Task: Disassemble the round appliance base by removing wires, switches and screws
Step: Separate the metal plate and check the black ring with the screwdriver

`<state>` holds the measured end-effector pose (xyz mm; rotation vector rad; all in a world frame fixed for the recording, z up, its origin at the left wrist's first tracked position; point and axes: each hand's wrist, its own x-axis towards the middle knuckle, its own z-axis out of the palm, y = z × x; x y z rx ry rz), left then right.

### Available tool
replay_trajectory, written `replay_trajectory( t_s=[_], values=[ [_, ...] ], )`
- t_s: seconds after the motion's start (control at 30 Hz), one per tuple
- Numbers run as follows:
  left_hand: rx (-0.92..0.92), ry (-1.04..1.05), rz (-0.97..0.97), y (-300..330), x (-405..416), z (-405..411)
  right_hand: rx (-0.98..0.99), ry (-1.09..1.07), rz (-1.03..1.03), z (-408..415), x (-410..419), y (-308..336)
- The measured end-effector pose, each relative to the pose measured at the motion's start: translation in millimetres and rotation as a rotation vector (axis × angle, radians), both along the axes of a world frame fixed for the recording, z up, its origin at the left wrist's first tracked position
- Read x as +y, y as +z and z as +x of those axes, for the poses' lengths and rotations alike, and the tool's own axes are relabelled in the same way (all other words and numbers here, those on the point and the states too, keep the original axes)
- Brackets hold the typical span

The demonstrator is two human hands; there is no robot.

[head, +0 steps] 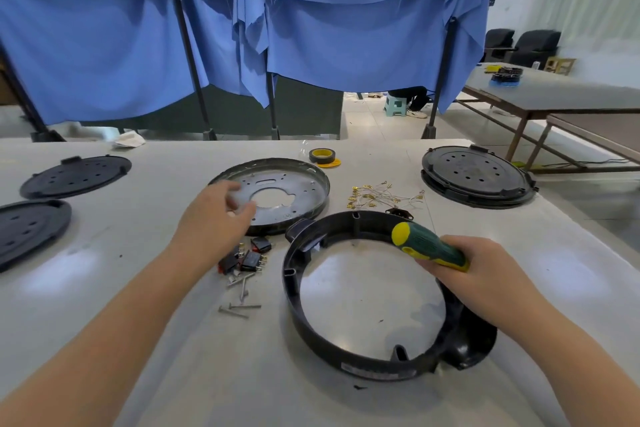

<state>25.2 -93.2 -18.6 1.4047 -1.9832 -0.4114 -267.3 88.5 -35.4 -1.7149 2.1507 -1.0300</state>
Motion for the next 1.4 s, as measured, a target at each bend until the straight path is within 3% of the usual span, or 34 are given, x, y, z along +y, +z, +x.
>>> replay_trajectory(
  t_s=[0.07,0.17,0.3,0.37,0.43,0.57,0.83,0.97,1.03,1.1,1.17,1.23,1.3,1.4],
  values=[
    [0.049,-0.255,0.005,10.3,39.7,-9.6,0.024,0.049,0.047,2.5,2.8,3.8],
    [-0.039,-0.573,0.050,17.8,95.1,-17.6,0.082,0.105,0.063,8.0,5.6,12.6],
    [-0.271,-0.732,-0.041,3.7,135.4,-26.8,0.130,0.193,0.043,17.8,14.7,24.1],
    [-0.405,-0.738,-0.129,-7.8,143.3,-33.4,0.154,0.262,0.054,21.1,23.8,26.8],
    [-0.426,-0.714,-0.128,-14.1,145.6,-36.7,0.179,0.321,0.100,22.8,33.5,28.0],
    [-0.267,-0.731,-0.178,-15.7,140.0,-35.0,0.221,0.409,0.159,24.8,44.7,29.4],
    [-0.119,-0.625,-0.204,-3.0,135.3,-30.3,0.204,0.413,0.042,33.8,39.3,40.8],
    [0.185,-0.348,-0.297,-12.8,147.5,-24.3,0.128,0.368,-0.060,33.8,34.2,42.9],
    [0.410,-0.180,-0.137,-18.9,157.1,-20.4,0.108,0.364,-0.092,33.0,32.3,43.6],
    [0.688,-0.132,0.327,-23.5,160.9,-20.5,0.108,0.361,-0.109,33.2,31.0,44.2],
    [0.988,-0.245,0.928,-27.7,157.9,-26.8,0.106,0.362,-0.118,34.2,30.0,44.2],
    [1.140,-0.378,1.274,-23.5,157.1,-34.2,0.100,0.364,-0.115,36.6,29.8,42.7],
    [1.187,-0.477,1.385,-17.0,158.6,-42.7,0.098,0.364,-0.109,39.3,30.2,40.6],
    [1.220,-0.456,1.423,-14.3,160.3,-52.0,0.097,0.348,-0.107,41.1,30.5,37.0]
  ],
)
